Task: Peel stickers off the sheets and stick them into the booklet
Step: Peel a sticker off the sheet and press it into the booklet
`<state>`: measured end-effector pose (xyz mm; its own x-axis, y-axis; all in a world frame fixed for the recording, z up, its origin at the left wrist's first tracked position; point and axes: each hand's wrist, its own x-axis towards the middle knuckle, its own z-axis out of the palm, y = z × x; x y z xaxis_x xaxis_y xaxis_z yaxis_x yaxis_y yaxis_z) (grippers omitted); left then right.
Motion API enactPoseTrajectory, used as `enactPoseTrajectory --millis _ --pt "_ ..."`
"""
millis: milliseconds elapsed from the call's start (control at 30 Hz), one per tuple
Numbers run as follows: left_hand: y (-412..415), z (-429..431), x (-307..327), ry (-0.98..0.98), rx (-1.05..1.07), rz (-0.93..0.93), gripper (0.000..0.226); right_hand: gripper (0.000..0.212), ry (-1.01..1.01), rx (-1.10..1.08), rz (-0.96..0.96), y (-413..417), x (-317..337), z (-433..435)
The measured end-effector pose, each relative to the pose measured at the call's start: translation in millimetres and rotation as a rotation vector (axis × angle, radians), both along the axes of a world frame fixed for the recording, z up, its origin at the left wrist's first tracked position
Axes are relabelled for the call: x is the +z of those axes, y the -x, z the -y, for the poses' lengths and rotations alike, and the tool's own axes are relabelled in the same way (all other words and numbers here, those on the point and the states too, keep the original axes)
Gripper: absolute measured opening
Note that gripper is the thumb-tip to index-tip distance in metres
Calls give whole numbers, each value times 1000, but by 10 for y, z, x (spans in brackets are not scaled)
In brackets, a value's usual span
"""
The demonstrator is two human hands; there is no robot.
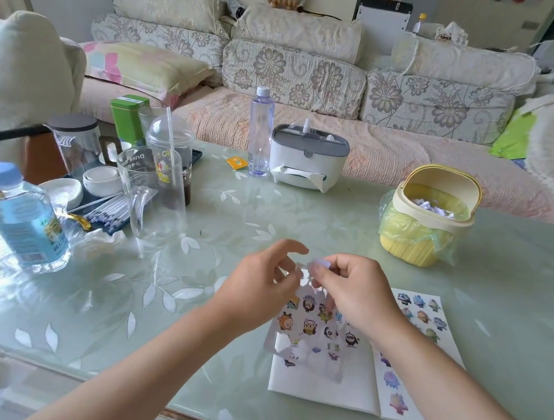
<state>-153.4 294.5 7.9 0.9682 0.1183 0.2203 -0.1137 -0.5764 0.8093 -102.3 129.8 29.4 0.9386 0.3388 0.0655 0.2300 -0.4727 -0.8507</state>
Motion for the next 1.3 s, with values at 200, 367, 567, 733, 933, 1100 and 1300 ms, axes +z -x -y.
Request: enactPoseTrajectory --millis 200,367,567,733,933,1100,1300 --pt "-65 40 -6 41 107 -25 10 20 -39 32 -34 2 3 0" --pt "-82 64 13 106 143 -99 11 19 -56 -25 -125 9 -26 -21" --pt "-92 22 12 181 205 -166 14 12 -177 -116 -179 -9 -9 -19" --pt "-157 -162 -24 31 316 -148 18 9 -162 -56 -125 -39 -9 29" --pt "-126 -225 -100 -495 269 -89 38 27 12 1 149 -51 -68 66" --pt "-63 31 99 448 44 -307 18 34 -39 37 318 -57 -106 72" --pt "-89 26 91 658 10 -316 18 43 -81 64 290 -56 -102 78"
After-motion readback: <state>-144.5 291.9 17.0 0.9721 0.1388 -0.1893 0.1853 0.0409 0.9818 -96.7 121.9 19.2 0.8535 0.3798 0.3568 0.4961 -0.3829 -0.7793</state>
